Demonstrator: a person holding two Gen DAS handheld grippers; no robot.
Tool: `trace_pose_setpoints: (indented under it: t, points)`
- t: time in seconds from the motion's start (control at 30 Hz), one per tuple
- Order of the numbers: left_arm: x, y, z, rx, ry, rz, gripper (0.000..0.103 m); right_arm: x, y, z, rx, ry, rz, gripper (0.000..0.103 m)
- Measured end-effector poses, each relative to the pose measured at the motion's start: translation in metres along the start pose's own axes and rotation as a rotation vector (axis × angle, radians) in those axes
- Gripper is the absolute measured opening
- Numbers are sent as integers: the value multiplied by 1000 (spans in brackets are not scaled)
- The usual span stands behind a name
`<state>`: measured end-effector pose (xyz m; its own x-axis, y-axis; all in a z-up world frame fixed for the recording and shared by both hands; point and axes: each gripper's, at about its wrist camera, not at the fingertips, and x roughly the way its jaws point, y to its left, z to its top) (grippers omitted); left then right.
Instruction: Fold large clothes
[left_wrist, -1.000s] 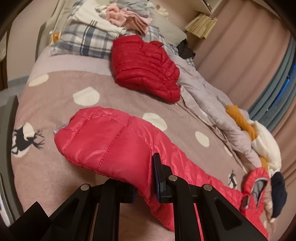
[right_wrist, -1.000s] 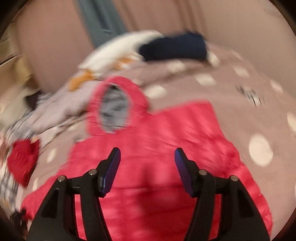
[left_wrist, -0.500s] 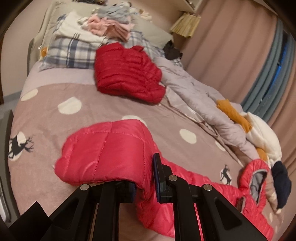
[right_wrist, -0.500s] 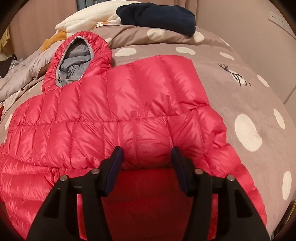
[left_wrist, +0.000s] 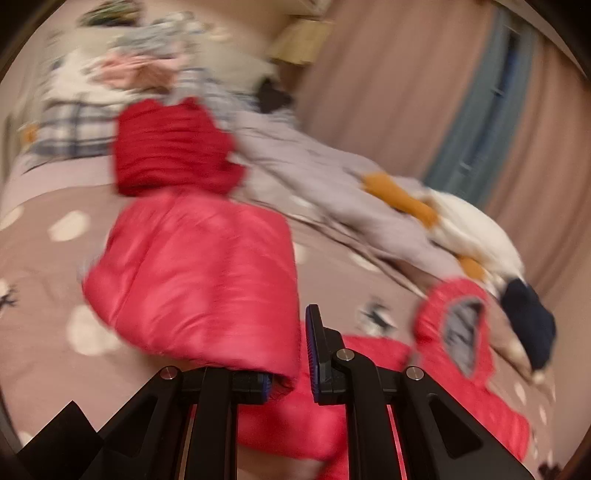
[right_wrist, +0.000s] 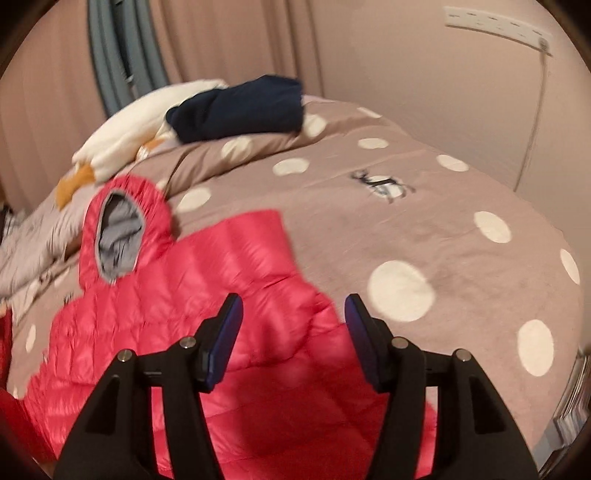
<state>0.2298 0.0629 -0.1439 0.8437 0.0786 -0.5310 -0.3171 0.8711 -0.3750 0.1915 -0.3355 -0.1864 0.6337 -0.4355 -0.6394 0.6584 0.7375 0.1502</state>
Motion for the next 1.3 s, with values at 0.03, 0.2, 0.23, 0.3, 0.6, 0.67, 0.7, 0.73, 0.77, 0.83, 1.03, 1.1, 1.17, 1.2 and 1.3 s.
trace_pose_setpoints:
  t: [0.03, 0.2, 0.23, 0.3, 0.6, 0.67, 0.7, 0.73, 0.77, 0.83, 1.03, 1.1, 1.17, 1.2, 1.3]
  points:
    - [1, -11, -6, 22, 17, -30, 12, -2, -3, 2, 15, -6, -7, 58]
    - [12, -75, -54, 170, 147, -96, 12, -12, -15, 9, 58, -32, -18, 58]
    - [11, -84, -62, 193, 155, -92, 12, -13, -16, 10, 61, -33, -19, 58]
    - [9, -98, -74, 229, 183, -73, 20, -14, -18, 11, 69, -29, -23, 58]
    - [-36, -106, -84, 310, 93, 8, 67, -37, -24, 20, 105, -57, 4, 68]
    - [-50, -100, -77, 301, 65, 16, 71, -42, -24, 21, 114, -51, 20, 68]
    - [-57, -98, -74, 300, 47, 16, 71, -44, -23, 21, 116, -47, 23, 68]
    - [-67, -95, -71, 300, 15, 30, 72, -47, -22, 20, 120, -46, 24, 68]
    - [-72, -93, -68, 298, -8, 47, 74, -50, -21, 20, 126, -46, 22, 69]
    - [-87, -86, -64, 290, -78, 90, 80, -55, -20, 19, 139, -46, 25, 71]
    - [-106, -51, -43, 218, -177, 147, 90, -74, -9, 11, 151, -52, 114, 81]
    - [-104, -38, -40, 216, -189, 164, 90, -78, 3, 7, 119, -52, 143, 84]
    - [-96, -17, -33, 173, -192, 208, 91, -83, 20, 3, 65, -58, 212, 90]
    - [-93, -7, -29, 136, -181, 228, 91, -86, 29, 1, 34, -61, 261, 92]
    - [-84, 25, -16, 28, -161, 212, 91, -84, 67, -12, -47, -23, 472, 102]
